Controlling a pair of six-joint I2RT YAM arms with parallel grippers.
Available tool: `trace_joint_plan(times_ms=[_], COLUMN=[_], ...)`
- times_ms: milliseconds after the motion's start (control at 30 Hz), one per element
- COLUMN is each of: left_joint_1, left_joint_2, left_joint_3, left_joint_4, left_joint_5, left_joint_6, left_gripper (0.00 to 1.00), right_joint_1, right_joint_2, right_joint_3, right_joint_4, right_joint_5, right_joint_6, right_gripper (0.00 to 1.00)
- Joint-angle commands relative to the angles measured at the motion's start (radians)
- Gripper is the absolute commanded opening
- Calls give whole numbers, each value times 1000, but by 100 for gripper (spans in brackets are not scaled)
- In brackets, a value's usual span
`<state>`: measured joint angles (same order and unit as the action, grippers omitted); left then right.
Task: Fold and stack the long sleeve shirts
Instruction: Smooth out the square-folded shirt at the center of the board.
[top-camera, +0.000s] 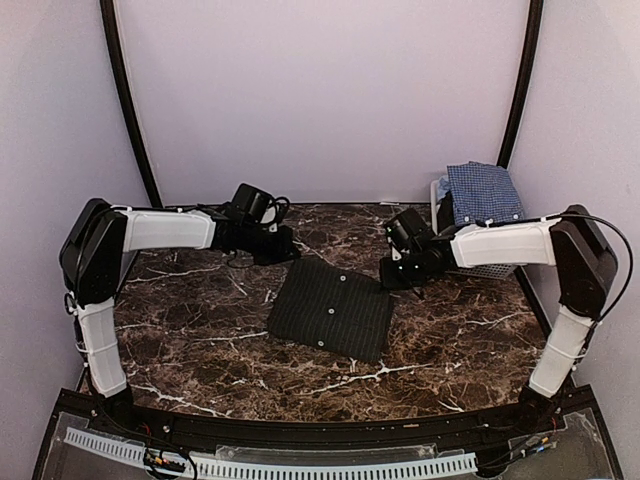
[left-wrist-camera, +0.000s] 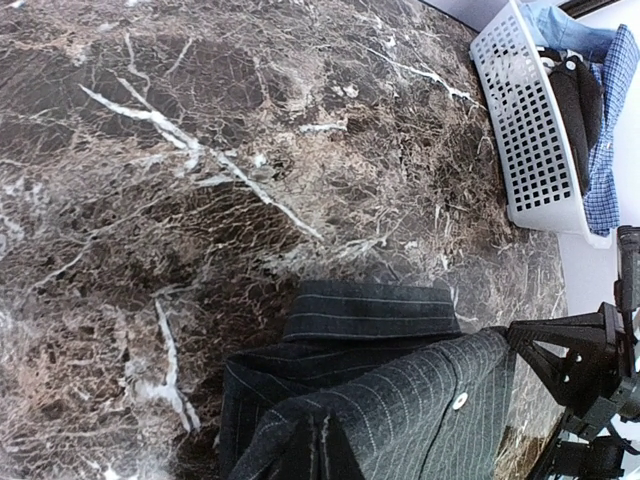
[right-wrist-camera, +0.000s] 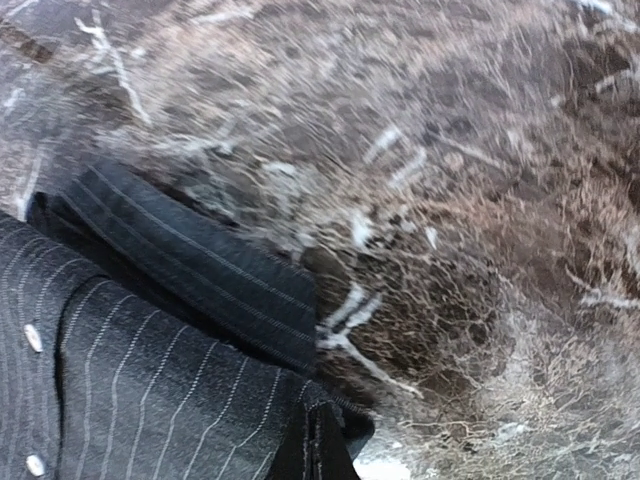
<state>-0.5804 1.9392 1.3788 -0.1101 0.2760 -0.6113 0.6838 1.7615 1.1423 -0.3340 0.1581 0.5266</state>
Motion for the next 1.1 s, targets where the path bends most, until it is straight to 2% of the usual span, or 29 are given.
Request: trace_joint_plan(times_ms=[0, 167, 300, 533, 700, 833, 1067], left_joint_1=[-15, -25, -26, -20, -12, 11, 63], left_joint_2=[40, 75, 86, 80, 76, 79, 87], left_joint_3=[53, 74, 82, 100, 104, 86, 14], left_joint_4=[13, 11, -11, -82, -98, -91, -13], left_joint_5=[24, 23, -4, -100, -139, -141, -48], left_joint_6=[16, 17, 7, -25, -42, -73, -126], left_gripper=[0, 0, 0, 0, 0, 0, 0], right_joint_1=[-20, -23, -21, -21, -21, -24, -60], right_joint_2=[43, 73, 136, 238, 238, 182, 136], right_joint_3=[-48, -95, -52, 183, 317, 316, 220], right_joint_4=[39, 104, 127, 39, -37, -66, -56], right_joint_5=[5, -43, -85, -66, -34, 7, 25], right_joint_6=[36, 46, 23, -66, -100, -106, -87], right_gripper=[0, 0, 0, 0, 0, 0, 0])
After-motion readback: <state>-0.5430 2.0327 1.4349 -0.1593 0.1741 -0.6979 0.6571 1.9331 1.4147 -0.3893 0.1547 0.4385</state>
